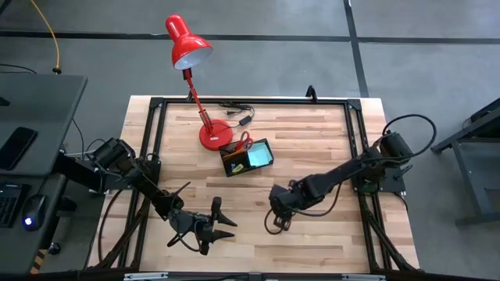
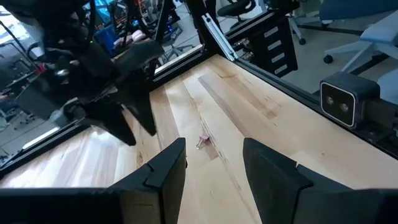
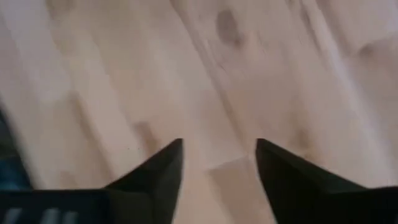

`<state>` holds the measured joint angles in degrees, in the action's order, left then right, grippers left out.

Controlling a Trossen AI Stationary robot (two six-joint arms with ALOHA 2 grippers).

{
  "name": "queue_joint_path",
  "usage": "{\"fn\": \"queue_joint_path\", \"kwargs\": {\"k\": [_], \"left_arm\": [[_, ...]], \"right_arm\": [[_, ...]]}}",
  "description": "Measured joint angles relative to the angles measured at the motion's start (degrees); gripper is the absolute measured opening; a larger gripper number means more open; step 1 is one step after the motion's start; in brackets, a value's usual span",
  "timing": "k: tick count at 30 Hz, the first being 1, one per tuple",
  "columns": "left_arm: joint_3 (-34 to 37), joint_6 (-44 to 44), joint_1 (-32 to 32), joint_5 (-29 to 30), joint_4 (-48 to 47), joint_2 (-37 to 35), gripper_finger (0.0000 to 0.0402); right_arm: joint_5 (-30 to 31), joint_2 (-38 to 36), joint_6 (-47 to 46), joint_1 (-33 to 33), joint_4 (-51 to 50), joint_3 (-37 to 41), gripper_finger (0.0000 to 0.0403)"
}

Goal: Pick and place office supplies into organizer
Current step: Put the pink binder clip into the desk organizer

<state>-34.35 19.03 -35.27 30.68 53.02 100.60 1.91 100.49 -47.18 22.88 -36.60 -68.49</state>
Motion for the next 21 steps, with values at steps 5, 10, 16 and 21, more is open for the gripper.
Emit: {"fn": "queue_joint_path", "kwargs": {"k": [5,10,16,21], "left_arm": [[0.0,-1.2,0.0,1.3,1.0,0.0,0.0152],[0.0,-2.3,0.0,3.4,1.1,0.0,0.0152],[0.0,-2.9,0.0,3.5,0.2,0.0,0.0152],[0.0,-2.8,0.0,3.6,-0.5,0.0,0.0152]], "right_arm": [[-5.7,-0.1,-13.7,-0.4,3.6,0.0,0.0257],[-8.0,-0.1,-21.7,0.2,4.5,0.0,0.0269],[-6.8,0.7,-26.4,1.7,4.0,0.0,0.0257],[2.2,3.1,-24.6,5.2,7.0,0.0,0.0256]]}}
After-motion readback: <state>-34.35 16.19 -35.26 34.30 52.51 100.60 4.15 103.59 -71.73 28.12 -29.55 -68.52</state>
